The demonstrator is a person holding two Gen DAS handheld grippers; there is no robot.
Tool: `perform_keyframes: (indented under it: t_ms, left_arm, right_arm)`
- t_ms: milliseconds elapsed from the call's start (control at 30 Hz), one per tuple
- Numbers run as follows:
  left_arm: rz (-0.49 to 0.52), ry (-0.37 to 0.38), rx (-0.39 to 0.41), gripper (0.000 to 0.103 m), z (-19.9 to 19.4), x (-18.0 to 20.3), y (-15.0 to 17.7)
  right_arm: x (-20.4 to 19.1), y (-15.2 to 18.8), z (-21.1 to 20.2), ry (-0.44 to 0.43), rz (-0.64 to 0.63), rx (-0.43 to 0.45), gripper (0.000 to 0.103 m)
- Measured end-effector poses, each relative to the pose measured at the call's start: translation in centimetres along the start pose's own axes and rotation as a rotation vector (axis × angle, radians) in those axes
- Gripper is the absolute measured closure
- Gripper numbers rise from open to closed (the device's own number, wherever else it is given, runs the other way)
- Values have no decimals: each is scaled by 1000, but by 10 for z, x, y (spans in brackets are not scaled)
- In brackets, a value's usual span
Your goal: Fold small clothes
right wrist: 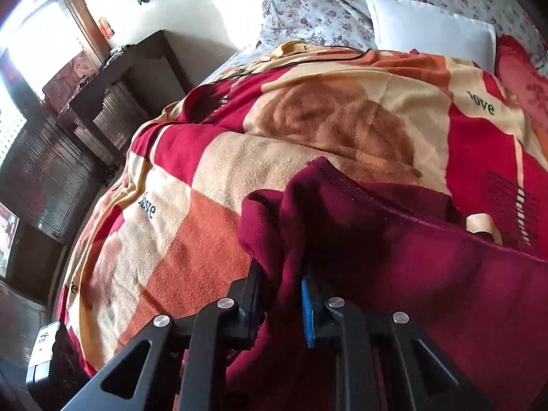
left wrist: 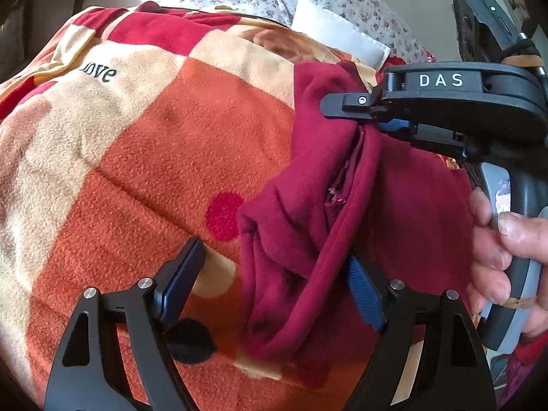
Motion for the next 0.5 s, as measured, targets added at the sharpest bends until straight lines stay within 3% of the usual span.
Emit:
perform_keyframes:
  t_ms: [133, 200, 233, 333, 500]
  left_arm:
    - [4, -2, -14, 26, 2, 3, -1]
    - [3, 17, -22, 44, 9, 4, -6]
    - [-5, 45, -34, 61, 11, 7, -5]
    - [-18, 79, -44, 80, 12, 12, -5]
    - [44, 93, -25, 84, -4, 39, -9]
  right_arm:
    - [-4, 1, 5, -4, -3, -12, 85]
    - [-4, 3, 5, -7, -1, -10, 85]
    - [-3, 4, 4, -10, -1, -9, 85]
    - [-2, 5, -1, -21, -5, 6, 85]
    - [12, 7, -27, -84, 36, 54, 86]
Point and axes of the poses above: each gripper's, at about its wrist camera, not at the fingertips, and z roughly the way its jaws point, x to its right, y to its underside, the point moved 7 cm from there along z, roughly the way its jaws point, and after that the axes turned 13 degrees about y, right-handed, at the moved point
